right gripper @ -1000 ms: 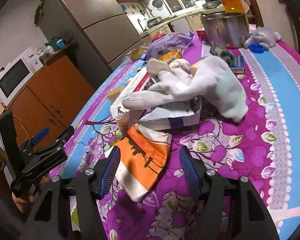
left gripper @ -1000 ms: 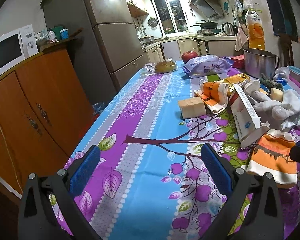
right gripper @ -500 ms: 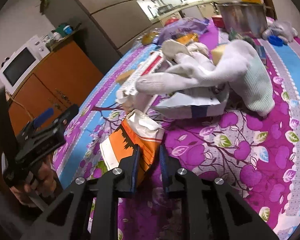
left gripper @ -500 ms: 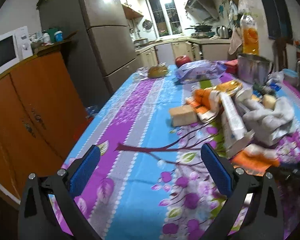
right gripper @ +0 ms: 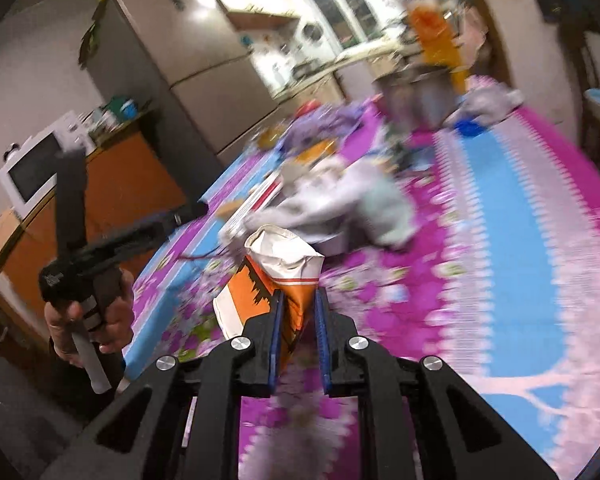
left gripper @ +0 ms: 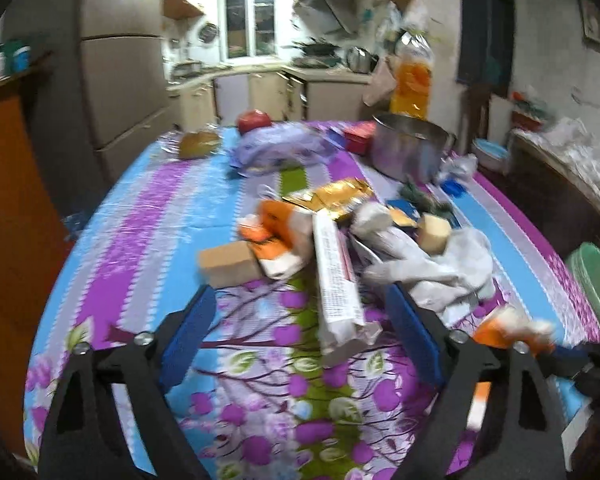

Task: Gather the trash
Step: 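Grasp the orange-and-white paper cup with the right tool while the left tool grasps the white medicine box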

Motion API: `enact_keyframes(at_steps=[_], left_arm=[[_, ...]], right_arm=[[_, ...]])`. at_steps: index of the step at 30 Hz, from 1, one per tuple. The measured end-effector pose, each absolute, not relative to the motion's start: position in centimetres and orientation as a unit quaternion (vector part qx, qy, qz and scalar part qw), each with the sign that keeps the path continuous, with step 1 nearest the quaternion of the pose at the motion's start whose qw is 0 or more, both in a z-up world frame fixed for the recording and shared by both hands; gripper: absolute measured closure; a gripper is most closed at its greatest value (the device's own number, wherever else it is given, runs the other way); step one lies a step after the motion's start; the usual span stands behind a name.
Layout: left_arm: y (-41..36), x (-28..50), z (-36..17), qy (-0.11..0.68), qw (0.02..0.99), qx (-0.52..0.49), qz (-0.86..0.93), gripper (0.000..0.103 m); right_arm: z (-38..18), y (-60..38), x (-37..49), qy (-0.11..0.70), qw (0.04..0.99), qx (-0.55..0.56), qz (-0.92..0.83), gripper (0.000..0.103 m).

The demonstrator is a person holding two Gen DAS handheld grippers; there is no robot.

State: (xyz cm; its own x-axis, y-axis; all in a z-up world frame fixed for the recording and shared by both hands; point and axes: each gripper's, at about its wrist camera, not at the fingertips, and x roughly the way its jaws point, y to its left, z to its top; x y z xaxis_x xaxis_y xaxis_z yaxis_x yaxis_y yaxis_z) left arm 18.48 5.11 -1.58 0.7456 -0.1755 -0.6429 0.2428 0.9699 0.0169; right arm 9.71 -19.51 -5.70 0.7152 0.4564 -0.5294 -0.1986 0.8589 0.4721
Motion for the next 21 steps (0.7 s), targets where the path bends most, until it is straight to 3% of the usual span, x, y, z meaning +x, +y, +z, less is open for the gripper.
enact_keyframes(at_steps=[9,11,14,18,21], left_arm=[[2.3,22.0,-5.6,0.409,0.9,0.083,-0.125,0.045],[1.9,22.4,-6.3,0.419,0.895,0.084,-0.127,0.054],[2.1,22.6,-6.9,0.425,0.893,0.079,-0.122,0.077],[2.7,22.0,-6.8,0.42,0.898,0.07,-0.106,0.086],[3.6,20.4,-5.7,0.399,0.91,0.073,-0.081,0.087]], right_arm=[[-4.9,-22.2,7.5,0.299,0.927,0.181,0.134,0.087],[-5.0,-22.2,7.4,0.301,0.927,0.178,0.133,0.087],[-4.7,-22.0,7.4,0.298,0.929,0.173,0.131,0.087],[-4.5,-21.5,7.7,0.298,0.931,0.163,0.134,0.087],[-4.3,-20.9,7.9,0.297,0.932,0.15,0.143,0.087]])
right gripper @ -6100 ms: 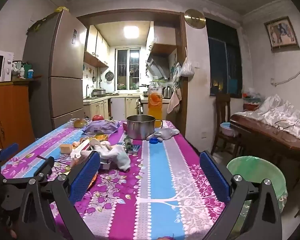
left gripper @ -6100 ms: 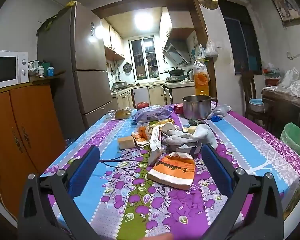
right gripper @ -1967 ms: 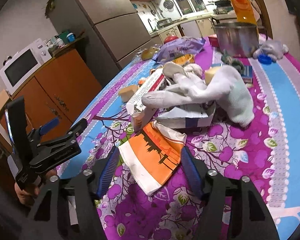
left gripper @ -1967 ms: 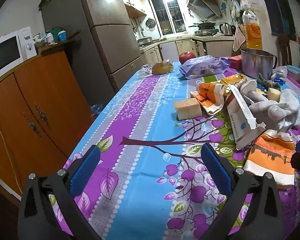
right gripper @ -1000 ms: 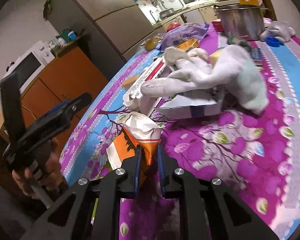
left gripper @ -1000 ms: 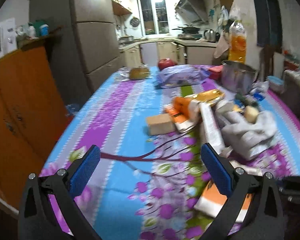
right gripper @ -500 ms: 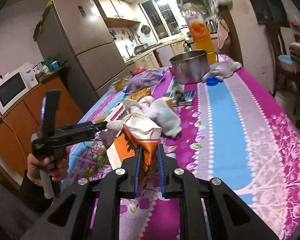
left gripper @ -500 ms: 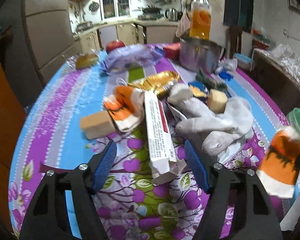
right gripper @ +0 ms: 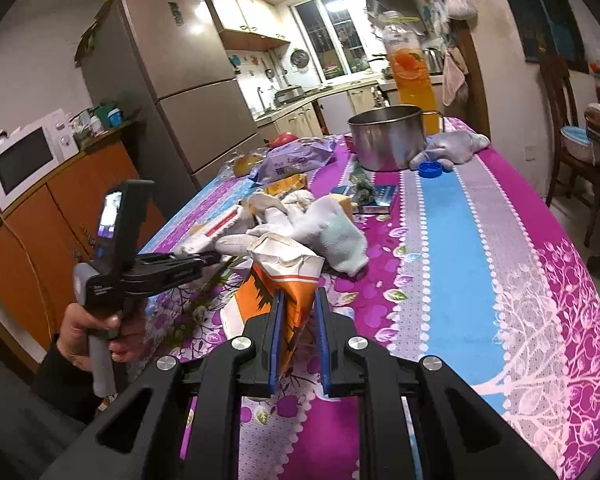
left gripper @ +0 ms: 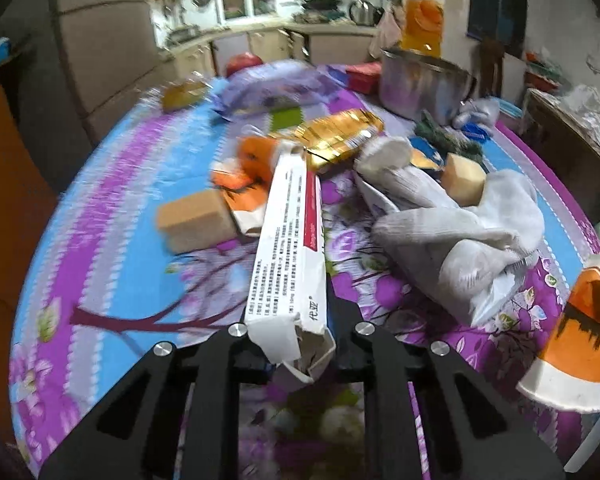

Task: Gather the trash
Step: 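Grasp the orange-and-white paper cup with the right tool while the left tool grasps the white medicine box, then carry the paper cup and medicine box over the green trash bin with both tools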

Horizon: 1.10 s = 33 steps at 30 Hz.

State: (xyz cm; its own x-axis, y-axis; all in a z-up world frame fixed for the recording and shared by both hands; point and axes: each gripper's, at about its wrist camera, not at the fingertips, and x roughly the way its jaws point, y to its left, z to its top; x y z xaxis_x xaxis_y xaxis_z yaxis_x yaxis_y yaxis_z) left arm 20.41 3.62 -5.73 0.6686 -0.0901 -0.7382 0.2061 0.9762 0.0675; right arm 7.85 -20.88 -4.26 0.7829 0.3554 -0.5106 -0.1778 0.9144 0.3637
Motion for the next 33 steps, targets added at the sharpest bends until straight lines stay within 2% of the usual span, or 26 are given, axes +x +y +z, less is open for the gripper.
enact_keyframes(at_steps=[12,19,33], left_arm=[[6.5,15.9,-0.6,0.328,0.942,0.072,-0.011,0.088],[4.2,15.2,2.5,0.285,0.953,0.102,-0.015,0.089],[-3.4,15.1,2.4,0.275,0.945,0.164,-0.068,0.089]], right_arm=[[-2.1,-20.0,7.5,0.272,0.944,0.116,0.149,0.087],[-0.8,-21.6,6.7,0.252,0.952,0.116,0.133,0.087],[2.8,-24.0,4.7,0.227,0.969,0.069,0.074,0.087]])
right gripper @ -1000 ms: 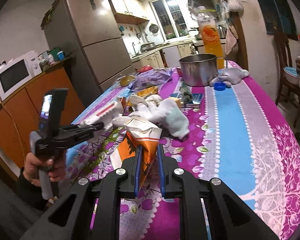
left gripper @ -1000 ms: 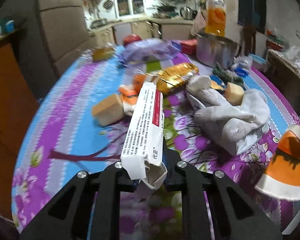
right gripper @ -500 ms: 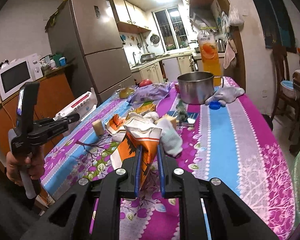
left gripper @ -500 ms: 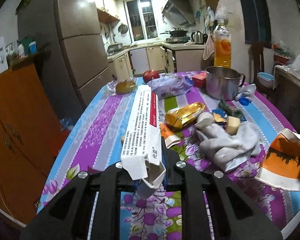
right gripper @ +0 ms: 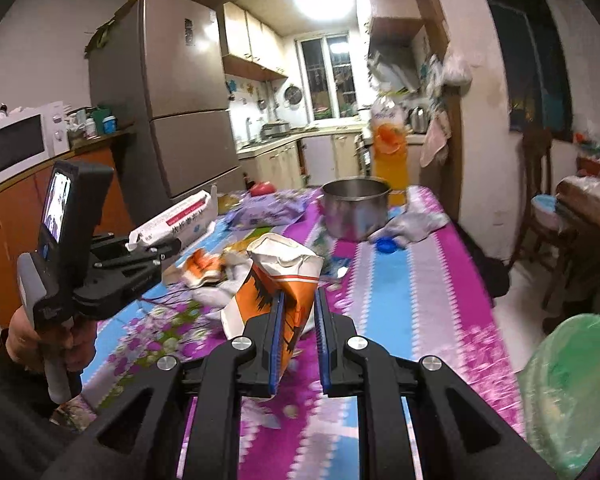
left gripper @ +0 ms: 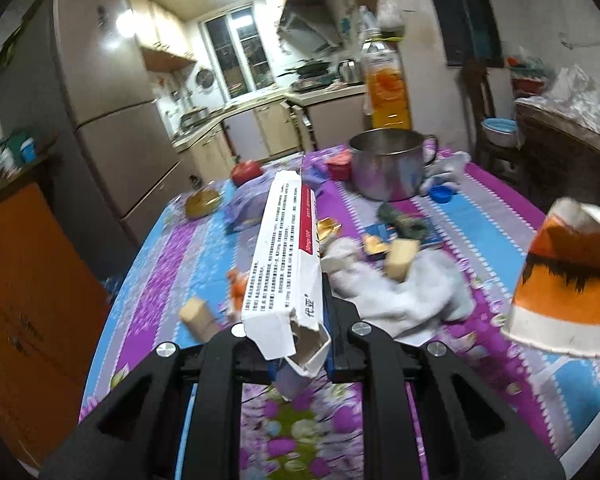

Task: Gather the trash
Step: 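Carry the paper cup and medicine box over the green trash bin with both tools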

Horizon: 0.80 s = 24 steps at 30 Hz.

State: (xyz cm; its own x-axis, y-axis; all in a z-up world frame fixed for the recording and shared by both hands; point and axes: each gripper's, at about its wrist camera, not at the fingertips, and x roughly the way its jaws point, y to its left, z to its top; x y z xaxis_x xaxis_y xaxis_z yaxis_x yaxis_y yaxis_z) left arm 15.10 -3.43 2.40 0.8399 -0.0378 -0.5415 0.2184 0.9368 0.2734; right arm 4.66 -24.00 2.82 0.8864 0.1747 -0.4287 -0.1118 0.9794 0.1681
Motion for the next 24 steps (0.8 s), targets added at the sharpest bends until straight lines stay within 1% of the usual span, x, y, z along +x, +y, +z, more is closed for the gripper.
enact_keyframes(at_steps=[13,19,24], left_arm=[[-14.3,13.9,4.3,0.232,0.933,0.216,-0.168,0.089],[-20.3,12.6,4.6,0.213,0.919,0.241,-0.228,0.089],[-25.5,11.7,4.1,0.23,0.889,0.252,-0.305,0.089]], right_arm=[[7.0,-33.1,-0.7,0.194,0.978,0.03,-0.071,0.087],[7.7,-38.4,-3.7,0.208,0.967,0.017,-0.144,0.087],[7.6,-43.5,-5.9,0.231,0.952,0.017,-0.202,0.088]])
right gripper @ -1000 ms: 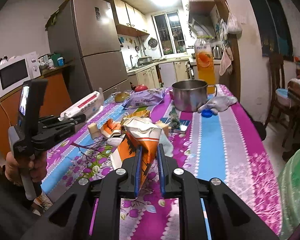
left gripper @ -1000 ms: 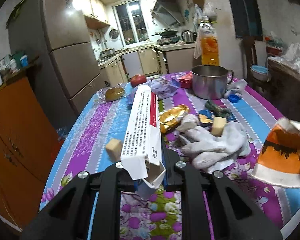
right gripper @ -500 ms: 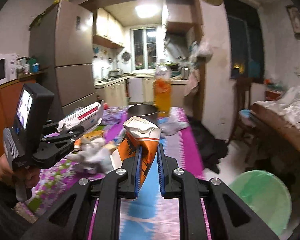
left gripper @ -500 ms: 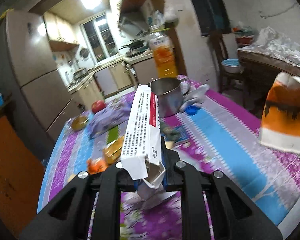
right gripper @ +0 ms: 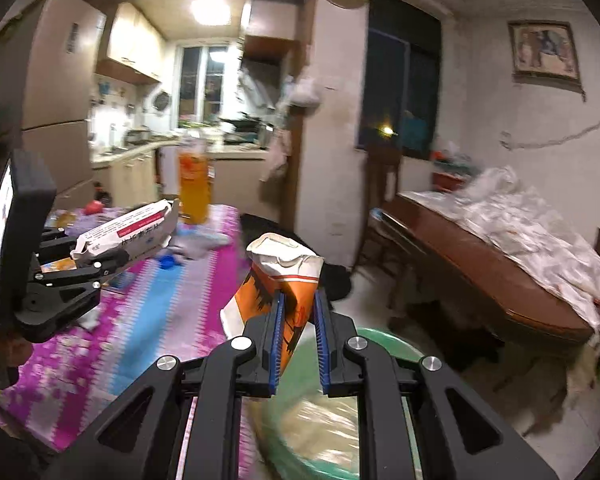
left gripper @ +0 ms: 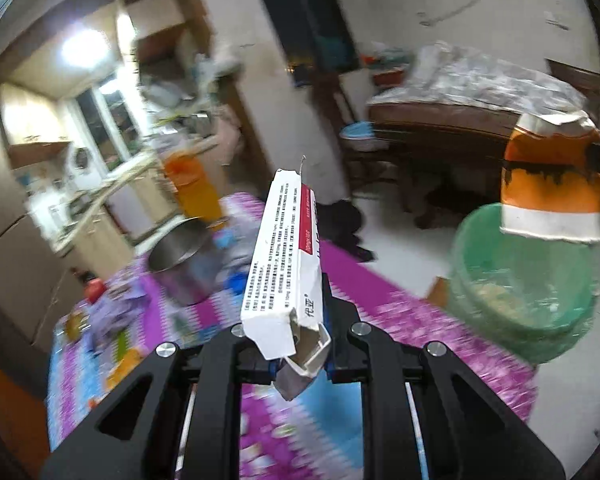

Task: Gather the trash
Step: 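Carry the paper cup and medicine box over the green trash bin with both tools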

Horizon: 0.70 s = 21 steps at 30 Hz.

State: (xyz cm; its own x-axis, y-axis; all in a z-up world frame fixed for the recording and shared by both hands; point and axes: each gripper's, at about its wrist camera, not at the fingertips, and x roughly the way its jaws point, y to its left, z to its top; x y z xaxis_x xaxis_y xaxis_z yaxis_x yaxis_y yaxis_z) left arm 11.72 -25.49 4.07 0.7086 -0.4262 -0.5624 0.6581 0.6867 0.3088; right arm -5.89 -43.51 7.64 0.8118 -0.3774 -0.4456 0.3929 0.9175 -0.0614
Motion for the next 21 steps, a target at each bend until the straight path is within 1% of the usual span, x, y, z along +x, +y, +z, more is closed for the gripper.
enact_keyframes(at_steps=[6,9,12,15,21], left_arm=[[-30.9,10.8,2.6,0.266,0.824,0.272,-0.42,0.089],[-33.8,10.2,2.0,0.284,0.777,0.285,-0.485,0.089],[-36.0,10.4,1.5,0.298,0.746,0.293,-0.519,0.089],[-38.1,10.5,0.8,0.335,0.703,0.299,-0.552,0.089],[-41.9,9.5,-0.7,0.356,0.657,0.349,-0.566,0.089]], right_arm=[[6.8,-49.0,-7.9,0.28,0.925,0.021,-0.255,0.088],[6.1,-51.4,-7.9,0.325,0.907,0.024,-0.267,0.088],[5.8,-53.9,-7.4,0.371,0.886,0.033,-0.275,0.088],[5.2,-56.2,-6.9,0.414,0.866,0.052,-0.275,0.087],[3.3,-59.1,-4.8,0.498,0.821,0.074,-0.269,0.087]])
